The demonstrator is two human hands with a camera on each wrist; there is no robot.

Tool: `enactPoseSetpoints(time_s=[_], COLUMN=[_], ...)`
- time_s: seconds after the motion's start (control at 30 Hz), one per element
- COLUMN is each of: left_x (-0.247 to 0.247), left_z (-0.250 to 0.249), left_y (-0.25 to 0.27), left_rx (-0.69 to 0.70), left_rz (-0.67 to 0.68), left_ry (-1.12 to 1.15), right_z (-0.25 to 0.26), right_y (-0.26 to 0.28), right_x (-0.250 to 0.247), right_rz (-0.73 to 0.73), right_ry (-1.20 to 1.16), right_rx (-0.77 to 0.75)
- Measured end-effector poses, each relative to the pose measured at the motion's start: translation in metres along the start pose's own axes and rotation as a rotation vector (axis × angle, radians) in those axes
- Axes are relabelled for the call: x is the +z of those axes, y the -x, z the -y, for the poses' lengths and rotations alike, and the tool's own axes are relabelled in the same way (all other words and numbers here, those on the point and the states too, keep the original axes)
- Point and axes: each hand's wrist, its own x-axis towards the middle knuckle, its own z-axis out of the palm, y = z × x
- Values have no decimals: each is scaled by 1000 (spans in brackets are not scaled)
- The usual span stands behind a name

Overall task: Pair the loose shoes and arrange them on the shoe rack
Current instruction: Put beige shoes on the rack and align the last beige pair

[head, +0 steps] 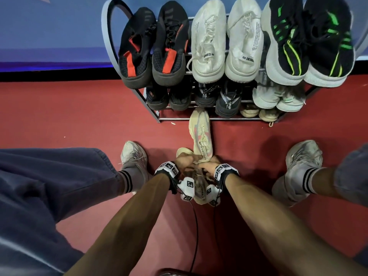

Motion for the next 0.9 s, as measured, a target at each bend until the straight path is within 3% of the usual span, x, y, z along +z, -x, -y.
enactPoseSetpoints(time_s=[0.17,0.43,0.57,0.7,0.9], left_x=[4,-5,-15,-29,-55], left_z=[-4,-17,-13,2,24], left_y=[-7,0,9,12,40], left_rx=[25,163,167,131,89], left_rz=[-59,-218,-226,-242,-306], left_ry=[103,49,125,184,179], right_z=[3,5,-13,2,5], right_y=[8,9,-26,11,20], right_x=[-5,-1,4,7,12], right_rz=[7,27,112,41,-70], right_ry=[-77,-99,-74,32,59], right_rx=[-45,-75,-65,-74,-26])
